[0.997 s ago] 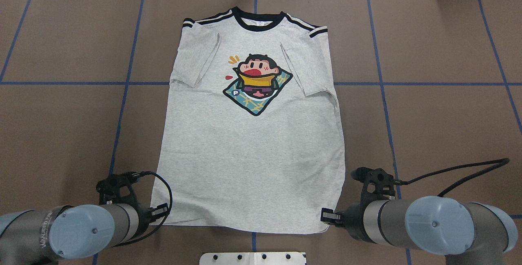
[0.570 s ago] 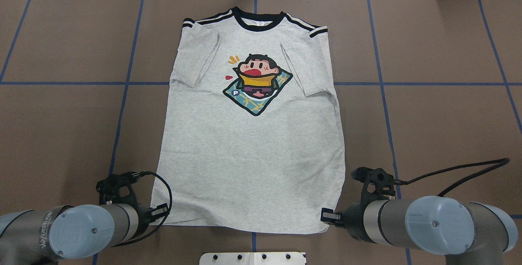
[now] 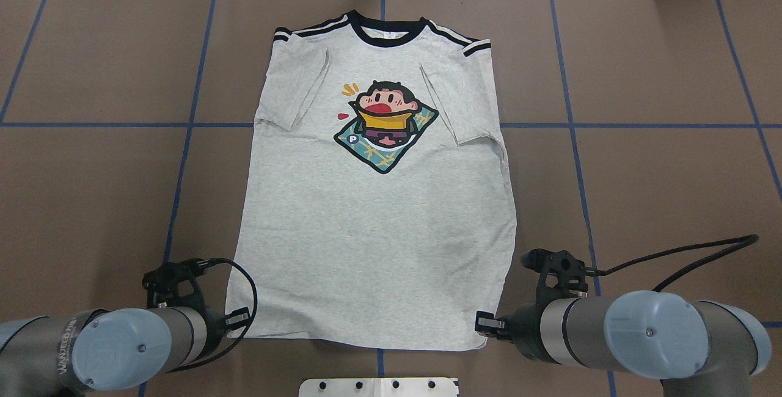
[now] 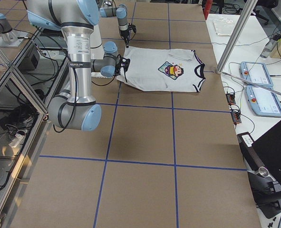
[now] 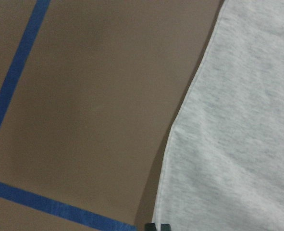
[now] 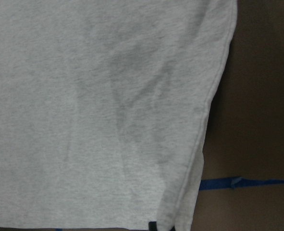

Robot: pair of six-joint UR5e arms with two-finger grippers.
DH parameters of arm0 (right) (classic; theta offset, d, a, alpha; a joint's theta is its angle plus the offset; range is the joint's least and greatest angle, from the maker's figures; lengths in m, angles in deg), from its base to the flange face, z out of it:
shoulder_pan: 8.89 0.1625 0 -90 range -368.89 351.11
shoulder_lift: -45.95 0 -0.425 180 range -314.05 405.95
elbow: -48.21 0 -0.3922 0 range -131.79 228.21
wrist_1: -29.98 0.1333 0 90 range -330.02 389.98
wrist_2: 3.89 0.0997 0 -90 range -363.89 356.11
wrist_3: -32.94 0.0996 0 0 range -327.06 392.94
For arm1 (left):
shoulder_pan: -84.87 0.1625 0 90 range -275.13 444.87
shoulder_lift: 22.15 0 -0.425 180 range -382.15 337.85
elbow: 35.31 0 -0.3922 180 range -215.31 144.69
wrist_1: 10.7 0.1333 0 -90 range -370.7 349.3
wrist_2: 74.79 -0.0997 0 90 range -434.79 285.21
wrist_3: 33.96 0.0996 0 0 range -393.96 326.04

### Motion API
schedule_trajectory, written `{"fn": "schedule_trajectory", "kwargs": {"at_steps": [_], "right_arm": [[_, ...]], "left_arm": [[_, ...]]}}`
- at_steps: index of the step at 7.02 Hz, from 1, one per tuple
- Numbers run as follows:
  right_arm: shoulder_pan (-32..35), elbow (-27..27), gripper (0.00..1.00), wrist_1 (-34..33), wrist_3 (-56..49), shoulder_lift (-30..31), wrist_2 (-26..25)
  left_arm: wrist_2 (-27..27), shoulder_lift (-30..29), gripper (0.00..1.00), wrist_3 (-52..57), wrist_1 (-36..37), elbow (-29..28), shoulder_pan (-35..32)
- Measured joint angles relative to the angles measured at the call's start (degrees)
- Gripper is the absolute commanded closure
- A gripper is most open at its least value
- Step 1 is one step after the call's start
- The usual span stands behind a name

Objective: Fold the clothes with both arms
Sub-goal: 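Lower both grippers onto the hem corners and pinch the fabric, then lift the hem with both grippers and carry it toward the collar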

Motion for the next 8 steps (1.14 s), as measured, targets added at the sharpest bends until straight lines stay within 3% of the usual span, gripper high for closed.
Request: {"fn": "schedule_trajectory", "kwargs": {"at_steps": [5,8], "right_arm": [[13.9,1.2,1.0,0.1,-2.2,0.8,19.4],[17.9,1.4,1.0,0.2,-5.6,2.0,26.4]], "left_arm": [[2.8,0.9,1.0,6.6,5.9,11.0,-1.1],[3.5,1.2,1.0,7.6,7.2,14.3,-1.3]]}}
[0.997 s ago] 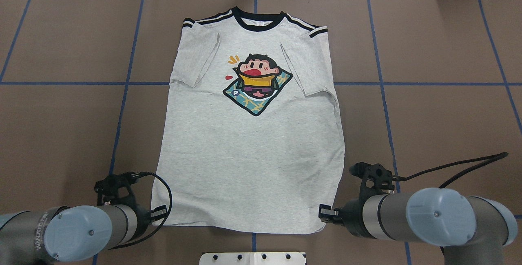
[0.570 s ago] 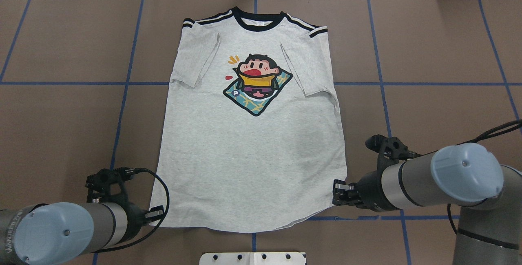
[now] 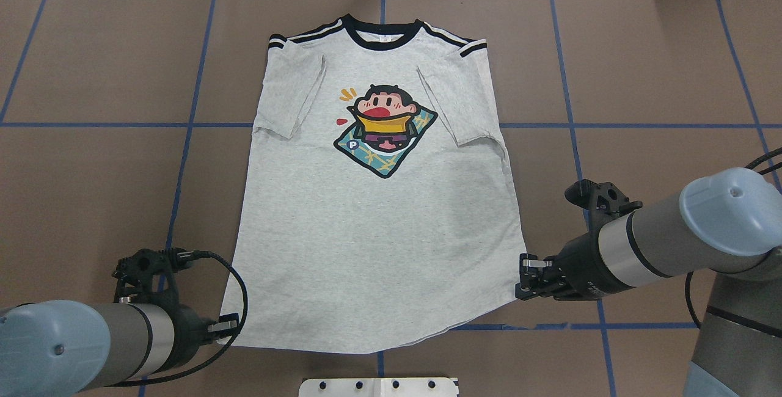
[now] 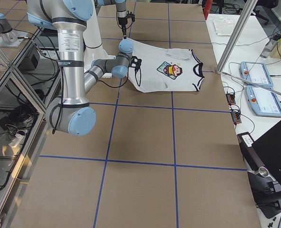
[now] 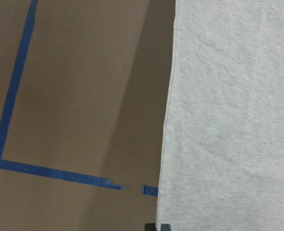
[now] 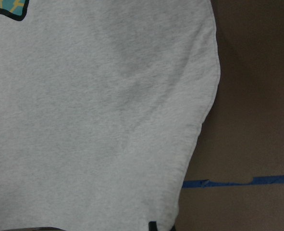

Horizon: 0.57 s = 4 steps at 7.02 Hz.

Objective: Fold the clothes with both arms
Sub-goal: 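Lift the hem with both grippers and carry it toward the collar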

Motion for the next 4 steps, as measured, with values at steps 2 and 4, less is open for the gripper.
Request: {"fn": "schedule_trajectory", "kwargs": {"at_steps": [2,4], "right_arm": [[1.2,0.5,1.0,0.2,-0.7,0.9,6.2],[2.3,2.2,1.0,3.9,-0.8,4.6,15.1]], "left_arm": [[1.4,-0.1,1.0,0.0,1.1,3.1,0.4],[4.3,-0.3,1.0,0.0,4.3,8.1,3.4]]}}
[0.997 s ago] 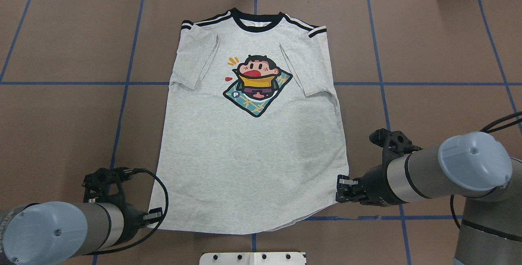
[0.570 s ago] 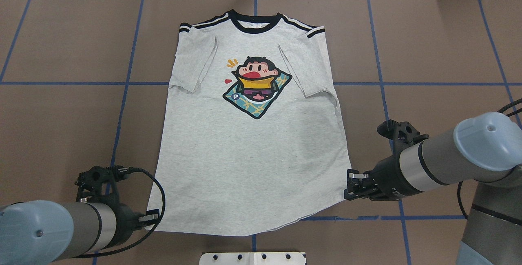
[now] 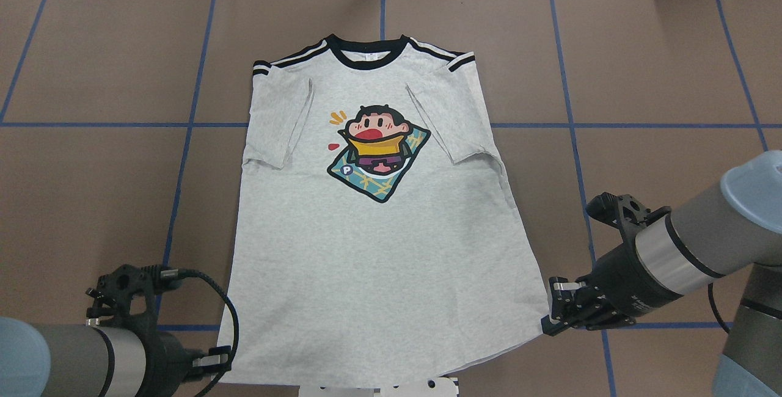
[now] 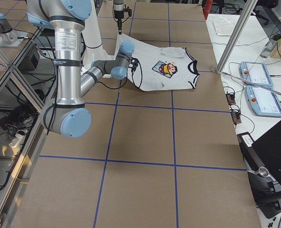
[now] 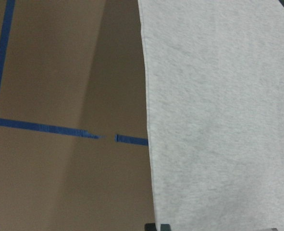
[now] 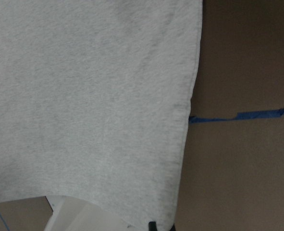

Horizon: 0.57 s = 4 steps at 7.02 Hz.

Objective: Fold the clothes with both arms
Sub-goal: 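Lift the hem with both grippers and carry it toward the collar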

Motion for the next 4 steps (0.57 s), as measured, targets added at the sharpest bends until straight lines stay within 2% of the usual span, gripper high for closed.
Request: {"fn": "schedule_trajectory", "kwargs": {"at_steps": [2,4], "right_arm": [[-0.4,0.2,1.0,9.8,0.0,6.2,6.1],[0.0,0.0,1.0,14.1,0.1,8.2,8.2]], "left_arm": [[0.7,-0.1,1.0,-0.3,1.3,2.6,5.3],[0.8,-0.1,1.0,-0.6,1.7,4.2,7.0]]}}
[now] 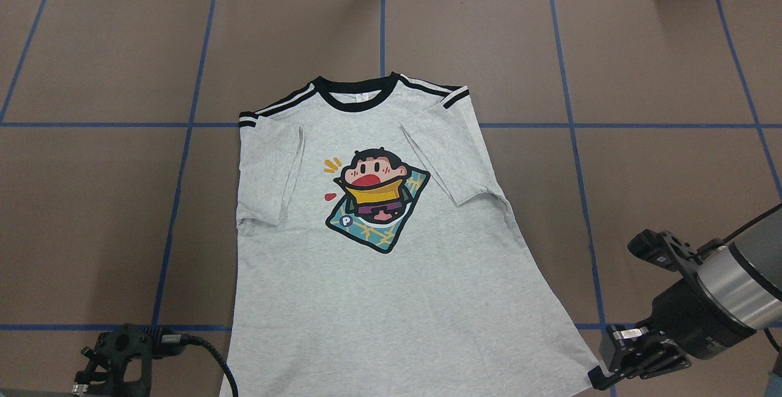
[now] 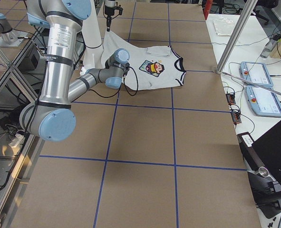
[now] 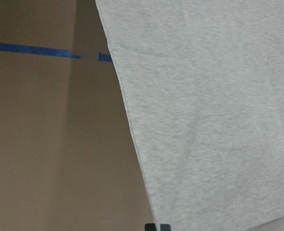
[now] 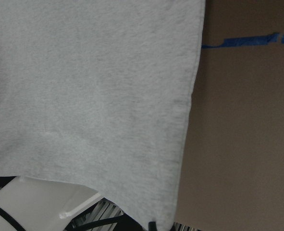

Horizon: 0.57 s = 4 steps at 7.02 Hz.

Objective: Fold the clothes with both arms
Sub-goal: 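Lift the hem with both grippers and carry it toward the collar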

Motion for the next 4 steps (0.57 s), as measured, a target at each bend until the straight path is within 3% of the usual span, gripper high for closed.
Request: {"fn": "schedule_trajectory", "kwargs": {"at_steps": [4], "right_arm": [[10.0,-5.5,1.0,0.6,-0.1,-7.3,-0.2]], "left_arm": [[3.1,-1.0,1.0,4.3,0.3,0.3,-11.1]]}}
